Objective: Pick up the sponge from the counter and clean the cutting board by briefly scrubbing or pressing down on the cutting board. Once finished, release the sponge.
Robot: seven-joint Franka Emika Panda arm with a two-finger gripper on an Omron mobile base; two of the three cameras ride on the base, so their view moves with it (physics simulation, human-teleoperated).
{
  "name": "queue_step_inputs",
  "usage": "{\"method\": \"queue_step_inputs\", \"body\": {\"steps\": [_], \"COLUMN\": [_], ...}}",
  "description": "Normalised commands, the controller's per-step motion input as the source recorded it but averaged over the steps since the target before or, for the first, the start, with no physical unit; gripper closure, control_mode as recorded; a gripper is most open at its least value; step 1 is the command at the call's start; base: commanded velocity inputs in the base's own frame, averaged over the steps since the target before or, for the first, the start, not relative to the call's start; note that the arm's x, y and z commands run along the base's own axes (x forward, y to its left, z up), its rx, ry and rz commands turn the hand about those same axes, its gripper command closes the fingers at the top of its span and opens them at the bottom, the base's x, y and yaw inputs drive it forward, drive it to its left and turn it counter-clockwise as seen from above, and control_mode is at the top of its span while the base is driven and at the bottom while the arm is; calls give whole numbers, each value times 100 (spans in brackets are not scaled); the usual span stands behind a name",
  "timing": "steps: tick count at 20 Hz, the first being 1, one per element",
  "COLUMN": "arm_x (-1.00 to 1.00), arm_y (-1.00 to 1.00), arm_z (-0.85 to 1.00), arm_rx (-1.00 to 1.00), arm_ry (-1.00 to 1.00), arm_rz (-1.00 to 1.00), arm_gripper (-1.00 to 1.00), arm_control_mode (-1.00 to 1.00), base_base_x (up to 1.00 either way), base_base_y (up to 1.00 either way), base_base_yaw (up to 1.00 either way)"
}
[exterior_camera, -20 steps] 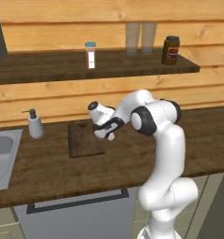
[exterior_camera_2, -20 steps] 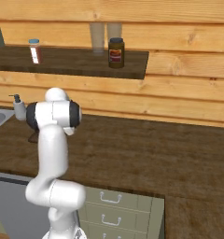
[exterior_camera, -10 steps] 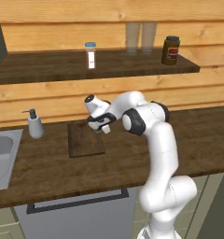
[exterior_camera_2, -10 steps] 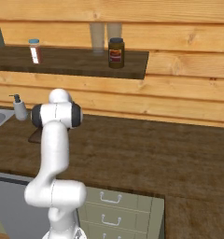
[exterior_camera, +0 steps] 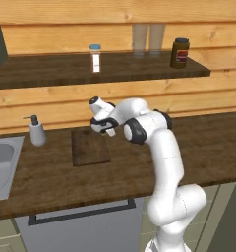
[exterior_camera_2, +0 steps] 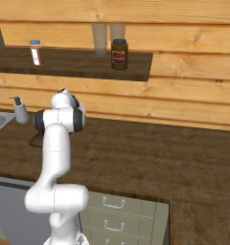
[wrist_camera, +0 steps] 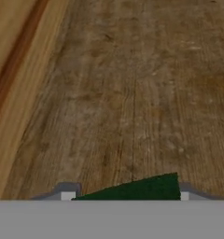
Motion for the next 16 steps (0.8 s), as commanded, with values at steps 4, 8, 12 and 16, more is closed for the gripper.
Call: {"method": "queue_step_inputs", "body": {"steps": [4,8,12,16], "arm_x": [-81,-100,-100,-100], "arm_y": [-1,-17,-51,-24], "arm_z": [-19,-13,-4,-11], "arm_rx": [0,2,7,1], "arm_ry": [-6,-3,-4,-7], "arm_rz": [-4,0,-1,-1], "arm_gripper": [100,100,100,100], "arm_control_mode": [-100,-100,-100,-100], "base_base_x": [0,0,0,0], "base_base_y": [0,0,0,0], "base_base_yaw": [0,0,0,0]}}
